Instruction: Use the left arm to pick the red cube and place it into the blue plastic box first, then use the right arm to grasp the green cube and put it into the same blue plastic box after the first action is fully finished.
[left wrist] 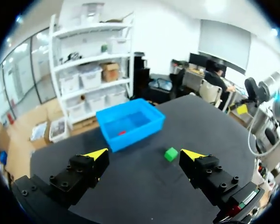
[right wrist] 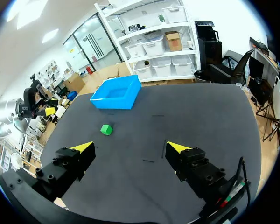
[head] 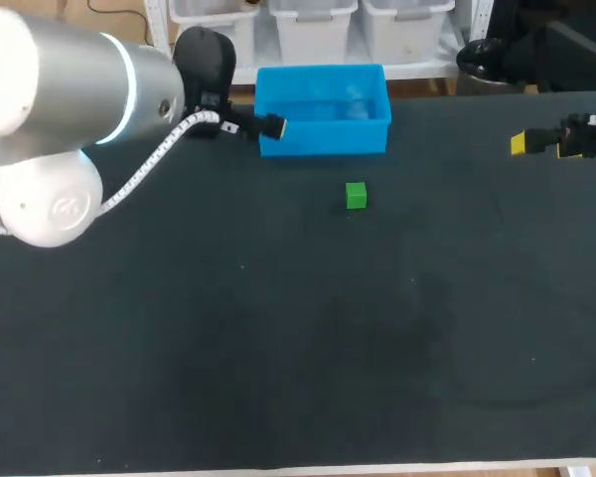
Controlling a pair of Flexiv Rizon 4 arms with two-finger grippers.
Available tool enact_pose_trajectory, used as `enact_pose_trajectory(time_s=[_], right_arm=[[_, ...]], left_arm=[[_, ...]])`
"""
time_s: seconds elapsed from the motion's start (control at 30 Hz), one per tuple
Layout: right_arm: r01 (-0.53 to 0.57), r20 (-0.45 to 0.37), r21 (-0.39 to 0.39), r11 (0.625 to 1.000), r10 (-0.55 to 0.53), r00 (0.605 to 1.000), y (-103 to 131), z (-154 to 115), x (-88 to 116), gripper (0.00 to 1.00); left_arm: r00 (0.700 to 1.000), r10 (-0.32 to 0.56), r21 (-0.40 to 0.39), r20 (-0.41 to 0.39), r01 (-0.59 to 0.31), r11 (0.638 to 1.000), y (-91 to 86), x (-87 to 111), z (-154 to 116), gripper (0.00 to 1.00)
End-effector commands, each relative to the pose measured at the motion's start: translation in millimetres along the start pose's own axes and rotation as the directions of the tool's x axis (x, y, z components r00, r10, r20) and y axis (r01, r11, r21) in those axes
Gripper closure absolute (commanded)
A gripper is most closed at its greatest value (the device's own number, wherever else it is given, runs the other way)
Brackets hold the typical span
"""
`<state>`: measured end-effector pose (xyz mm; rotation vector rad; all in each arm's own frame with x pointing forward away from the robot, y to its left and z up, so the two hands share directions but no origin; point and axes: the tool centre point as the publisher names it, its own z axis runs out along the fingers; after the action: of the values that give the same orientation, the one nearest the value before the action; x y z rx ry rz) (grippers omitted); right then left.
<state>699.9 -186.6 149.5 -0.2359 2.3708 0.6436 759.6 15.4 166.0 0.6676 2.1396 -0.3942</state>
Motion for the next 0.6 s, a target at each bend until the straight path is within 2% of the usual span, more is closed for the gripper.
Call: enact_pose_trajectory(time_s=[0.03, 0.1, 0.13, 0.4, 0.6], right_arm=[[0.0, 0.0, 0.001, 1.0, 0.0, 1.0, 0.3, -0.1, -0.1, 0.0], [0.0, 0.0, 0.001, 1.0, 0.0, 1.0, 0.3, -0.1, -0.1, 0.0], [0.0, 0.0, 0.001, 1.0, 0.0, 1.0, 0.3, -0.1, -0.1, 0.0], [0.0, 0.0, 0.001, 1.0, 0.0, 1.0, 0.3, -0.1, -0.1, 0.0], [0.0, 0.0, 0.001, 1.0, 0.0, 1.0, 0.3, -0.1, -0.1, 0.0]], left_arm=[[0.999, 0.043, 0.132, 0.034, -0.047, 0.99, 5.2, 6.4, -6.5, 0.0], [0.998, 0.048, 0.135, 0.036, -0.053, 0.989, 5.0, 6.5, -7.0, 0.0], [0.996, 0.081, 0.169, 0.045, -0.088, 0.982, 4.7, 7.7, -10.5, 0.0], [0.979, 0.198, 0.255, 0.045, -0.203, 0.945, 4.9, 10.9, -23.8, 0.0], [0.967, 0.251, 0.305, 0.039, -0.25, 0.919, 8.0, 14.5, -33.0, 0.0]])
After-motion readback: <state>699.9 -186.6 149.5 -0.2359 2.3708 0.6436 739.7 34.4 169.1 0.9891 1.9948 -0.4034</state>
